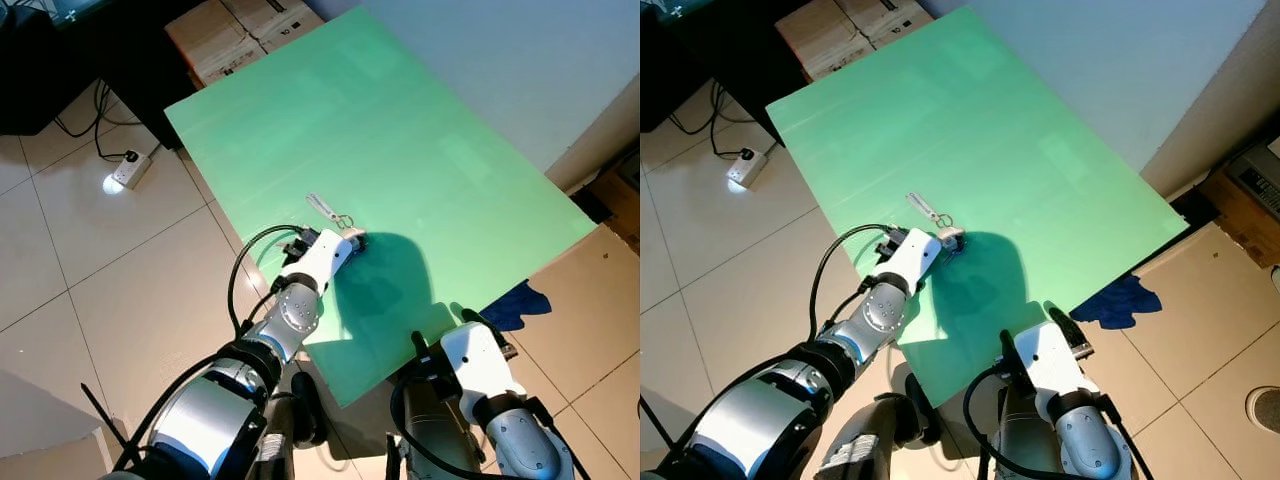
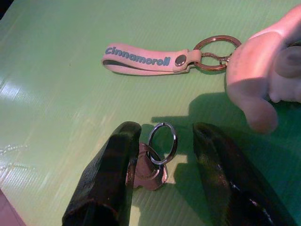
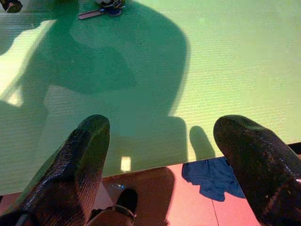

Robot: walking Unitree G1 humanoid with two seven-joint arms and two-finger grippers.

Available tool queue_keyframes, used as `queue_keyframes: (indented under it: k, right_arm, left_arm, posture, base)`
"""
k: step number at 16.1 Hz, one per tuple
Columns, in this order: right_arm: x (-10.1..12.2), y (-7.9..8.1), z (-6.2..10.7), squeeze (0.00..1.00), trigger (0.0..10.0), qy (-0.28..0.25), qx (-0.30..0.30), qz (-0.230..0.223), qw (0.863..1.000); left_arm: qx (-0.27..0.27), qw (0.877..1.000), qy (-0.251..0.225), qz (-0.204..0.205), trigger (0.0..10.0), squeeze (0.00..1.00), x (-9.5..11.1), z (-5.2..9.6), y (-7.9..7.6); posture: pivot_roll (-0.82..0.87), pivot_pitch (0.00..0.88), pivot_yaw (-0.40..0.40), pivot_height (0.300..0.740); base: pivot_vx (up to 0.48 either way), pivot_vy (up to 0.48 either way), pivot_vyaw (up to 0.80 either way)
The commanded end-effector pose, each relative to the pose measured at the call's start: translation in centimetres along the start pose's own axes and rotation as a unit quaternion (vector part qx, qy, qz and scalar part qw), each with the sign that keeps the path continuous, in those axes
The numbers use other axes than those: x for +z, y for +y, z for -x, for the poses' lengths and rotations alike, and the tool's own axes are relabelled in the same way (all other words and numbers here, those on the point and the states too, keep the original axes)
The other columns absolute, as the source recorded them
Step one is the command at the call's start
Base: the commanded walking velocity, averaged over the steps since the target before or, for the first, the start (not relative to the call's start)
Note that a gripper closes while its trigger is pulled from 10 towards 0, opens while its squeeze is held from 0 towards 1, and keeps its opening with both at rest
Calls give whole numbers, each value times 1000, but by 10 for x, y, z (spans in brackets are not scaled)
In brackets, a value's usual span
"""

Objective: Hang keys on a hook

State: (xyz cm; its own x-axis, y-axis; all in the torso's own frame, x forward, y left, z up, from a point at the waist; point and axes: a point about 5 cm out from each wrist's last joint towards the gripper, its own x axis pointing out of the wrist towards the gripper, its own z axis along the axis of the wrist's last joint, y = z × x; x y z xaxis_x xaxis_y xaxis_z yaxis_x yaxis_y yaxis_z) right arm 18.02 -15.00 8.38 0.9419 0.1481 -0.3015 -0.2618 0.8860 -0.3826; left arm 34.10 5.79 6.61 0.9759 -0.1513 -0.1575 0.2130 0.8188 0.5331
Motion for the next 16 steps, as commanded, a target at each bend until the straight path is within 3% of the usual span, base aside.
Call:
queue_keyframes:
  k: [1,2,3,4,5,6,8,16]
  right_arm:
    - [-1,7,4,0,10000,8,13,-5,1000]
    - [-1,7,4,0,10000,8,13,-5,1000]
    - [-1,7,4,0,10000,8,13,-4,1000]
    - [-1,7,3,0,10000,8,13,-5,1000]
    - [-1,8,3,0,10000,7,14,-5,1000]
    - [0,8,2,0,10000,6,14,-5,1000]
    - [0,8,1,0,10000,5,15,-4,1000]
    - [1,7,0,0,10000,3,13,-4,1000]
  left_arm:
    - [3,1000,20,-14,10000,0,-12,4,-1]
    - [5,1000,21,-14,8510,0,-12,4,0]
    - [5,1000,22,-14,5098,0,-13,4,1]
    - [6,1000,24,-15,2510,0,-14,4,1]
    - [7,1000,25,-15,2000,0,-15,4,2]
    - [9,999,27,-17,627,0,-17,5,3]
    - [11,999,30,-18,0,0,-19,5,5]
    - [8,999,29,-12,0,0,-18,4,5]
  posture:
    - [-399,386,177,740]
    - [-399,384,177,740]
    - [-398,384,177,740]
    - [-397,382,177,740]
    - [-396,381,177,740]
    - [-394,382,176,740]
    - [-394,380,175,740]
    - [-393,375,178,740]
  base:
    - [0,0,0]
    - [0,0,0]
    - [0,0,0]
    - [0,0,0]
    - [0,0,0]
    - [0,0,0]
    - [0,0,0]
    - [0,0,0]
